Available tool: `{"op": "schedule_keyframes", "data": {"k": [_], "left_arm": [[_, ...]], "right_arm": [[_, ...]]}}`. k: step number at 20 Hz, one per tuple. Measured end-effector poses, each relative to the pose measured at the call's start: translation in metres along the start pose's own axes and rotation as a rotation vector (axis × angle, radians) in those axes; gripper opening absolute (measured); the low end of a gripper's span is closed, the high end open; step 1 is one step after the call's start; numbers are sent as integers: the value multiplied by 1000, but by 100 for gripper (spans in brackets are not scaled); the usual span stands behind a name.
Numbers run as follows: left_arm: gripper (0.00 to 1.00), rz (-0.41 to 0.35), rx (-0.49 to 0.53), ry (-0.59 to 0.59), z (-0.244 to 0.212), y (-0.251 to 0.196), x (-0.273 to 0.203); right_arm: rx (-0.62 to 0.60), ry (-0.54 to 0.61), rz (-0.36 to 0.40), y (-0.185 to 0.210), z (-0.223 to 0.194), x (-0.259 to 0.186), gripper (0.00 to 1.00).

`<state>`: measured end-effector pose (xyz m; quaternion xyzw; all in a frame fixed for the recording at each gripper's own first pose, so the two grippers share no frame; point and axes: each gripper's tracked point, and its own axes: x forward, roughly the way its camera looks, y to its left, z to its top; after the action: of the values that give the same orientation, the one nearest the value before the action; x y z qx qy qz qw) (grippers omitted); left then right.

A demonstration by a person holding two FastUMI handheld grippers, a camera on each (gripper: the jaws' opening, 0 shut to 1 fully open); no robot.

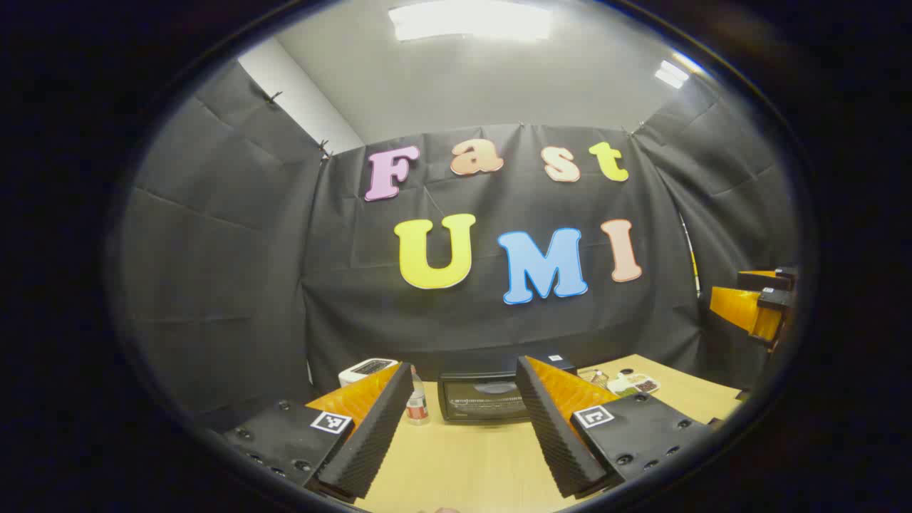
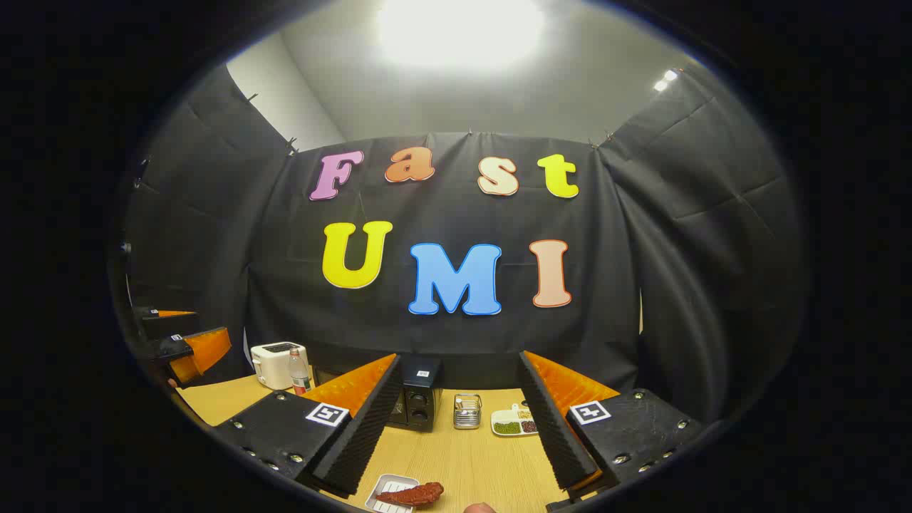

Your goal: Open the electric oven with the left hand, put the food in, and close the electric oven.

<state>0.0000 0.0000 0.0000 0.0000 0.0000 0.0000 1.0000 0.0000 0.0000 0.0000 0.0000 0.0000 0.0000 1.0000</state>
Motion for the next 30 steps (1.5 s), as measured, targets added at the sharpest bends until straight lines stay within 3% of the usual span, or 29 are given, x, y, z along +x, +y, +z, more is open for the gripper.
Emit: {"op": "schedule_keyframes", "data": {"k": [3, 5, 13, 17, 18, 19, 20, 25, 30], "left_arm": [[100, -4, 1, -5, 0, -4, -1], [91, -2, 7, -9, 0, -7, 0], [91, 4, -1, -15, 2, -25, 7], [91, 19, -6, -35, 7, -35, 19], [91, 17, -4, -46, 8, -39, 24], [100, 15, -1, -59, 10, -43, 28], [97, 20, 1, -69, 12, -45, 33], [100, 37, -7, -82, 12, -49, 64], [100, -17, -23, -85, 6, -56, 114]], "right_arm": [[2, -8, 2, -3, 0, -2, 97], [1, -9, 5, -4, -1, -3, 97], [2, -7, 26, -16, -8, 5, 97], [18, 7, 72, -19, -16, 11, 97], [26, 2, 88, -20, -16, 12, 97], [32, -15, 98, -22, -12, 14, 97], [34, -29, 98, -27, -10, 17, 97], [22, -33, 98, -34, -10, 24, 97], [19, -46, 42, -41, -8, 39, 97]]}}
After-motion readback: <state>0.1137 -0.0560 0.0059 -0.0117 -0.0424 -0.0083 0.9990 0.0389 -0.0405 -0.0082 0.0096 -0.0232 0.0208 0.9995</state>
